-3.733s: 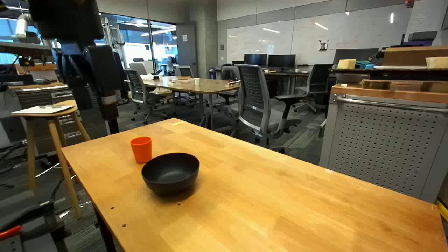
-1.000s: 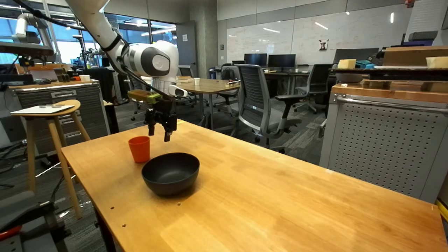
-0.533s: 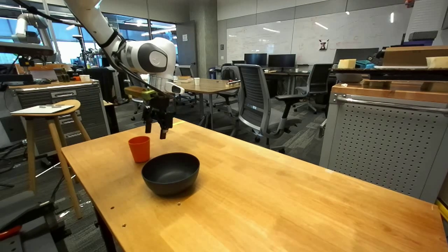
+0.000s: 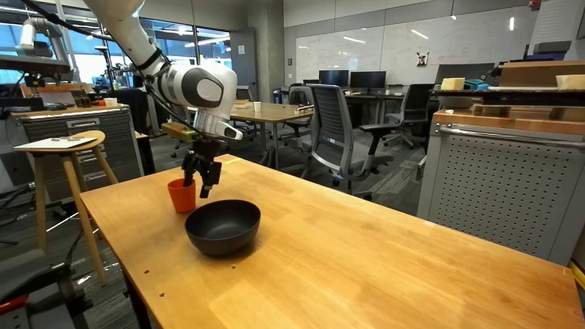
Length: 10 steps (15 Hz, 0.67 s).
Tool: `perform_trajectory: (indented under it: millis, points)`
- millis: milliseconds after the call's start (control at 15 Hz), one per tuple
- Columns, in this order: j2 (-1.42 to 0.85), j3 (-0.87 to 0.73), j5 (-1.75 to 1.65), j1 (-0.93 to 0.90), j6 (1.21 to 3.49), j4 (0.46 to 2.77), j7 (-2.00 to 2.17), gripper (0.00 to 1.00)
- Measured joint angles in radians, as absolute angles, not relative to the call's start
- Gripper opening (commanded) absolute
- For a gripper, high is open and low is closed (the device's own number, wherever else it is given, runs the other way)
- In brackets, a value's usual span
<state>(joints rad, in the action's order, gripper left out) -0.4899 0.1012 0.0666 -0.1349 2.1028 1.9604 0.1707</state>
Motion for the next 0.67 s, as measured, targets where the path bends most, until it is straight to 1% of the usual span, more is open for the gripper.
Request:
perform_trajectory:
  millis: [67,200,267,400,600,667]
  points:
    - [-0.493,0.101,0.075,-0.135,2.089,1.964,0.171,0.74]
    - [-0.496,0.103,0.092,-0.135,2.069,1.971,0.171,0.58]
    - [-0.498,0.104,0.102,-0.135,2.065,1.974,0.170,0.49]
    - [-0.505,0.105,0.117,-0.135,2.064,1.977,0.169,0.35]
    - [-0.514,0.106,0.136,-0.135,2.064,1.979,0.168,0.11]
    - [-0.515,0.107,0.143,-0.135,2.064,1.978,0.166,0.04]
